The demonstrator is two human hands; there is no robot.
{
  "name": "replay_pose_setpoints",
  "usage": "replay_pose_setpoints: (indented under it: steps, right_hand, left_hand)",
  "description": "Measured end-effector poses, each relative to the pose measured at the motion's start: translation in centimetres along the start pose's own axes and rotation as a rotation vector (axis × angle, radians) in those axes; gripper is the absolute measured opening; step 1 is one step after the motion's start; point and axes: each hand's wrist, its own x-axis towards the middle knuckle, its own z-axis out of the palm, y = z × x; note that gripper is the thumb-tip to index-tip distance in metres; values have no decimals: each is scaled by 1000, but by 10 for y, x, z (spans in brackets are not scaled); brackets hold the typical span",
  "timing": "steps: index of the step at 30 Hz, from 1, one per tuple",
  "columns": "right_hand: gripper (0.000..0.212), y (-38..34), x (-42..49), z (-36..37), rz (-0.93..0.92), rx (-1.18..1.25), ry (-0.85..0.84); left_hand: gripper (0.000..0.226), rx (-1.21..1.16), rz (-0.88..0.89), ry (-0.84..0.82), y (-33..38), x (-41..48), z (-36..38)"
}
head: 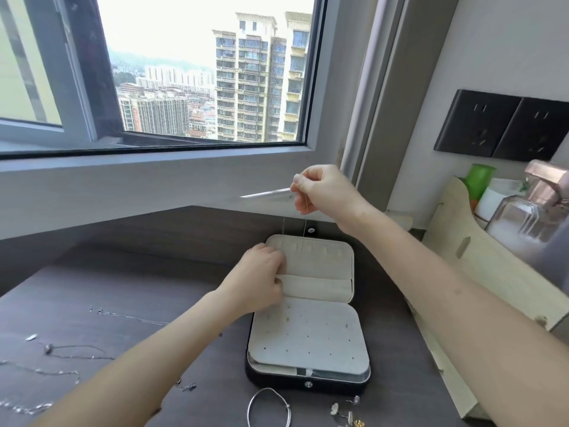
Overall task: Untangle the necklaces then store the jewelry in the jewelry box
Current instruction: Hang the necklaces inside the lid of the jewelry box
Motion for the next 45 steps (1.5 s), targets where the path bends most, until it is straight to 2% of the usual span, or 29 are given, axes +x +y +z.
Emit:
replay_pose_setpoints:
  steps: [1,4,6,9,11,13,16,18,22,26,28,31,33,36,40,45]
  right_hand:
    - [26,0,1,0,5,2,12]
    - [26,1,3,1,23,12,32]
    - [26,1,4,3,36,3,46]
    - [25,5,0,6,54,-28,38]
    - [24,9,-5,8,59,-74,-4]
    - [24,15,-11,10,54,-143,-37]
    - [21,26,-18,12,31,-224,-50]
    - [19,34,-21,14,50,-224,-79]
    - [19,48,-26,18,76,-155,-92]
    - [20,61,-28,19,93,-72,-60]
    - [23,71,-28,21,107,-110,6]
    - [29,87,-28,29,135,-186,155]
    - [30,91,-30,36,130,-245,230]
    - [20,89,-36,44,103,-391,291]
    - [23,87,-32,50,157,-508,374]
    - [25,87,-25,55,232,-487,379]
  left_hand:
    - [23,-12,1,-13,0,-1,-1]
    - [47,53,0,-90,0,1,1]
    - [53,74,-23,-116,3,3,3]
    - [52,68,-40,-129,5,4,3]
    - [42,-6,-61,-116,6,3,-1]
    - [28,-149,-89,-5,8,3,-6]
    - [14,-314,-177,263,8,9,-12]
    - [10,-345,-202,305,9,15,-15]
    - [18,-238,-205,239,10,24,-15]
    - [21,-248,-253,185,11,26,-8]
    - [21,-243,-290,249,11,25,-5]
    - [22,-110,-340,382,8,25,1]
    - [25,-21,-307,428,8,26,4]
    - [25,170,-280,438,11,29,6]
    - [25,218,-307,413,14,33,7]
    - [25,245,-324,379,18,36,7]
